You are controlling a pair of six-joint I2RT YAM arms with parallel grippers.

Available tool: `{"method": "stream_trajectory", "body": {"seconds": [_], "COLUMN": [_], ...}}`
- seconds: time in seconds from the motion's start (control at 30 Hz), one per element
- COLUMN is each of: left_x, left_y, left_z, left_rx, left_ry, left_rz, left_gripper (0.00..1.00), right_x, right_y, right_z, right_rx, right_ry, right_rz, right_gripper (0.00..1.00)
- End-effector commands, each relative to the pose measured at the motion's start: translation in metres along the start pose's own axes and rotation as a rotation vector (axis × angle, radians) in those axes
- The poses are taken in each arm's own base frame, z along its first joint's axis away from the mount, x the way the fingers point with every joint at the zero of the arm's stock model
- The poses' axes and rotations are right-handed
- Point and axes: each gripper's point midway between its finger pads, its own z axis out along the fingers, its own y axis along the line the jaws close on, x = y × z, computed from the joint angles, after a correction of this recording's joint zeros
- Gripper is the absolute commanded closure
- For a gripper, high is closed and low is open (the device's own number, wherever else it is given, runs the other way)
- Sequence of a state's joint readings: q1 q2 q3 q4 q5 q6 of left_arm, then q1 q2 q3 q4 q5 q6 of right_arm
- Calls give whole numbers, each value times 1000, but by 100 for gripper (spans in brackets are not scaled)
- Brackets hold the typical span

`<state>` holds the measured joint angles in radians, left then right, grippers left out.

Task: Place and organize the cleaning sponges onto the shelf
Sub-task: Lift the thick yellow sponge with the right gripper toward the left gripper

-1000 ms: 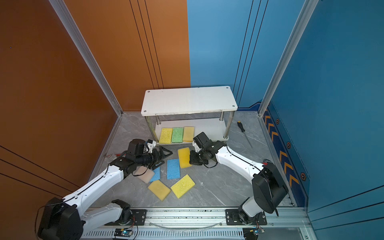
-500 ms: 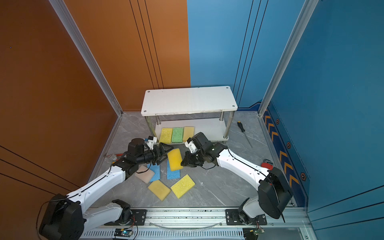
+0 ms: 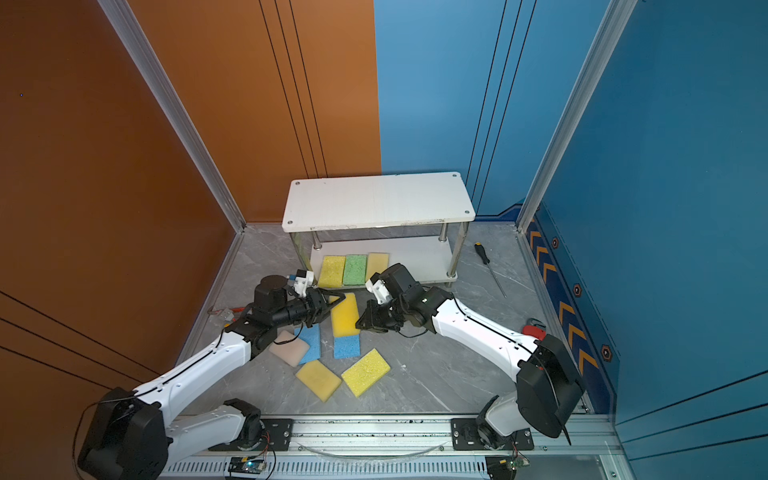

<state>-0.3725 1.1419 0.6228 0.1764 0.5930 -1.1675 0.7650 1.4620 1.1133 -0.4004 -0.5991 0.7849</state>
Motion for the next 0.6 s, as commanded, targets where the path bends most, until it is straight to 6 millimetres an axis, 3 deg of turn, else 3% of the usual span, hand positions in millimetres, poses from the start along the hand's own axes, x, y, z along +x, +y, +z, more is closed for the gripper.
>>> {"method": "stream_trajectory", "body": {"seconds": [0.0,0.1,0.17,0.23,0.4,0.57], "left_x": [0,-1,-3,-8,-25,-29], "left_y": [-6,-6,-7,-9,-23,-36], "left_z": [-4,-5,-6,-7,-14,-15], "left_rx": [29,31,35,51,139,164], "left_ry": [3,-1,-7,-18,-61,-55], "left_rz": [18,20,20,2,-43,-26], "left_gripper": [76,80,82,82,82,82], "right_x": [-4,-6,-9,-12,-18,-23], "right_y": [10,10,11,12,14,19], "right_z": [-7,-9,-11,-14,-20,-14], "right_rx": [-27,-39,-56,-87,-167,-209], "right_ry": [-30,-43,-56,-72,-109,-109], "right_rz": [-7,6,20,44,89,92], "right_gripper": [88,74,56,47,42,41]}}
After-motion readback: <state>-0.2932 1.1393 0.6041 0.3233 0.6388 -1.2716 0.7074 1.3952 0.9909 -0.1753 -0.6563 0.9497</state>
